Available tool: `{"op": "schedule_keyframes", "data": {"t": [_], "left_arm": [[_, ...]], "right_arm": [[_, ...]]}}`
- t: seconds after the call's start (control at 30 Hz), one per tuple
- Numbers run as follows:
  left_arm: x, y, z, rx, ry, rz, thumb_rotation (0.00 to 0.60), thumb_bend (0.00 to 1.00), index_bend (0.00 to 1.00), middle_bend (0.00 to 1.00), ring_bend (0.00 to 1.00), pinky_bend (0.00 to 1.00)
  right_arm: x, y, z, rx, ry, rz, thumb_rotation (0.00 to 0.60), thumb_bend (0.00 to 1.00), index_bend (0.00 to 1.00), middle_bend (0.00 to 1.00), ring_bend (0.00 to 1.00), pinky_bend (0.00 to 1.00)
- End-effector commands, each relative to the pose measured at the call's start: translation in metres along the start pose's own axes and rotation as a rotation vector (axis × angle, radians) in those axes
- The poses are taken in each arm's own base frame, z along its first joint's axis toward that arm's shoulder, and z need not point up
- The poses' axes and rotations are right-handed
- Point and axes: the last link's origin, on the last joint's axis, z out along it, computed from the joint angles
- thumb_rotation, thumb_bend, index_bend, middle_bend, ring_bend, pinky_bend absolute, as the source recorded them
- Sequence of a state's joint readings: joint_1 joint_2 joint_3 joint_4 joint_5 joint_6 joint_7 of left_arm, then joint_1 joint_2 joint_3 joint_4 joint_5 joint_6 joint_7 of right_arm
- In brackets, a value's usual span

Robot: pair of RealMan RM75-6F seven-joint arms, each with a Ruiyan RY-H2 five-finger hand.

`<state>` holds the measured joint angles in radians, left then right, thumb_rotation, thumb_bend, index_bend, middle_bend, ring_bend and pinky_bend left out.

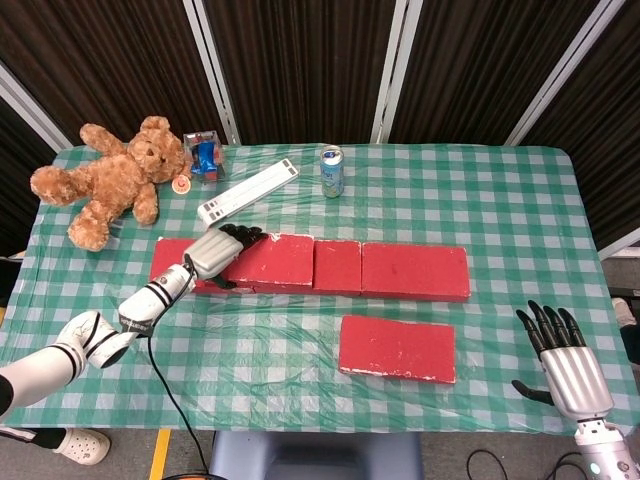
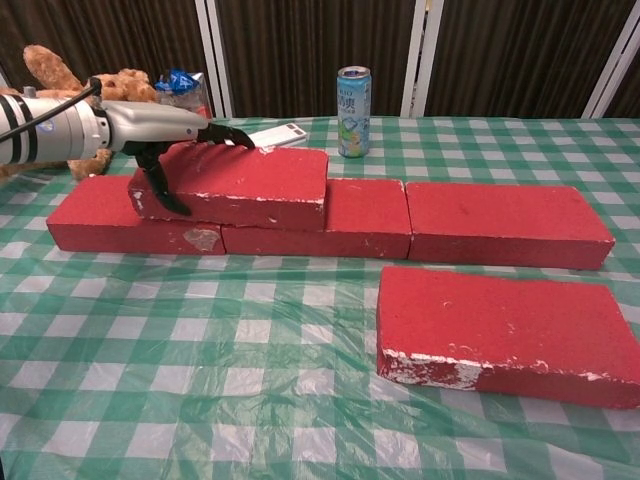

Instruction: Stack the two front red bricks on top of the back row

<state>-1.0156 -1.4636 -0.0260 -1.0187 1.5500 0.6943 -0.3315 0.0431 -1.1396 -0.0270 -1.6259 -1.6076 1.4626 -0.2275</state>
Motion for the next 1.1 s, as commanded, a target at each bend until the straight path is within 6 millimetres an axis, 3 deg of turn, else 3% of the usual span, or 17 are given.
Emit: {"op": "schedule_keyframes", "data": {"t": [0.03,0.67,0.93,1.1], "left_arm": [[0.0015,0.0014,-0.0013,0.001,0.003,0.003,0.600,0.27,0.00,0.56,0.36,0.35],[0.0023,0.0072,-0.0077,0.058,-0.016,0.027,0.600,0.27,0.00,0.58,0.37,0.38],[0.0035,0.0100,-0.0066,0.061,-0.015,0.025,0.600,0.27,0.00,0.55,0.31,0.34],[0.0029,0.0080,-0.0057,0.071,-0.023,0.015,0.600,0.27,0.00,0.47,0.24,0.32]], "right_arm": [[-0.0005,-0.0002,0.0006,0.001,-0.003,-0.001,0.560,0.06,0.00,0.00,0.00,0.00],[-0.0018,0.0001,0.0030,0.007,-0.021,-0.003,0.560,0.06,0.00,0.00,0.00,0.00],[-0.0006,0.0008,0.0015,0.006,-0.017,0.000,0.561,0.06,0.00,0.00,0.00,0.00],[-0.0008,0.0004,0.0015,0.007,-0.018,-0.001,0.561,0.06,0.00,0.00,0.00,0.00]]}}
